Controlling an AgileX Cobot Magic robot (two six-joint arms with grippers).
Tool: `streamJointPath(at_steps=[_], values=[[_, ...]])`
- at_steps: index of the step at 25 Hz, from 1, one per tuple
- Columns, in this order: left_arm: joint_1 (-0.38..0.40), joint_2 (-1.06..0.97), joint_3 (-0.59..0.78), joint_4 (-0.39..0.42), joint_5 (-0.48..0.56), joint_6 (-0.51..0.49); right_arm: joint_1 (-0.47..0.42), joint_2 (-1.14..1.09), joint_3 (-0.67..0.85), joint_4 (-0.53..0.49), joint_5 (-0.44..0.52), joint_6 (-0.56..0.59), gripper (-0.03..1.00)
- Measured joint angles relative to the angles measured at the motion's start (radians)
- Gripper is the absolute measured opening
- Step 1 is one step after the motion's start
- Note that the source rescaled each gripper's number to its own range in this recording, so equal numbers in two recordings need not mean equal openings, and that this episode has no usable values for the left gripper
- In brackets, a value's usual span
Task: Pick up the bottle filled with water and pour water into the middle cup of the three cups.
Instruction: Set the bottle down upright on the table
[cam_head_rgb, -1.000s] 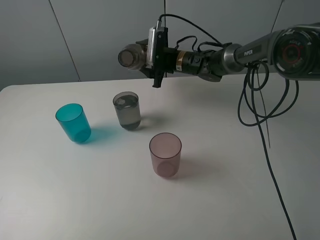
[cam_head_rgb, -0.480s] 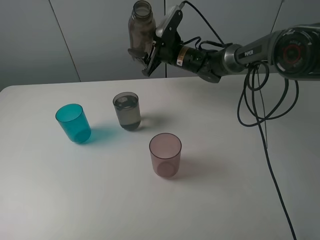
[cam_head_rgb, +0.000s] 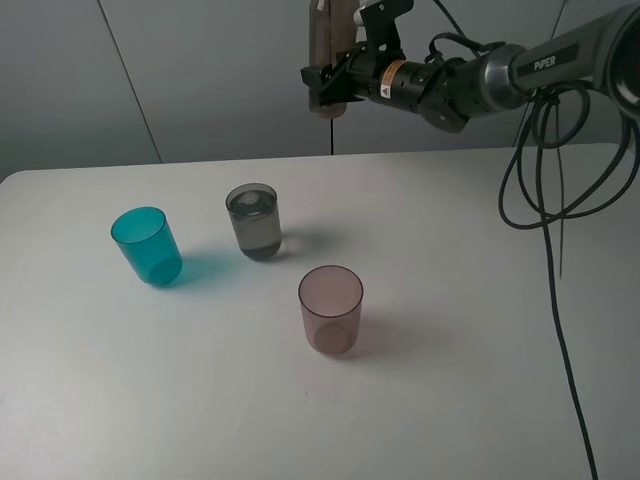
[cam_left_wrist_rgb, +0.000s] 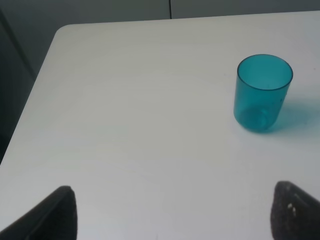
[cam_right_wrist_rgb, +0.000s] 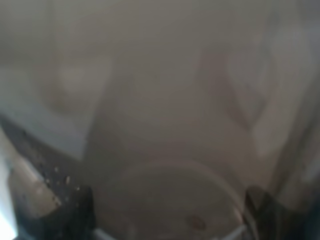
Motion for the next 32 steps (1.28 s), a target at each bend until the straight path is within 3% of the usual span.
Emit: streamJointPath(at_steps=[7, 13, 20, 25, 32], values=[[0.0, 0.0, 0.0, 0.0, 0.0, 0.0, -0.052, -0.126, 0.19, 0.163, 0.113, -0.032, 0.0], [0.0, 0.0, 0.0, 0.0, 0.0, 0.0, -0.094, -0.242, 0.375, 0.385, 0.148, -0.144, 0.0], [0.0, 0.0, 0.0, 0.0, 0.0, 0.0, -0.143, -0.325, 0.643, 0.548, -0.027, -0.259, 0.0], [0.0, 0.0, 0.0, 0.0, 0.0, 0.0, -0.145, -0.327, 0.777, 0.602, -0.152, -0.3, 0.0], [0.0, 0.0, 0.0, 0.0, 0.0, 0.0, -0.145, -0.334, 0.886, 0.627, -0.237, -0.421, 0.0]])
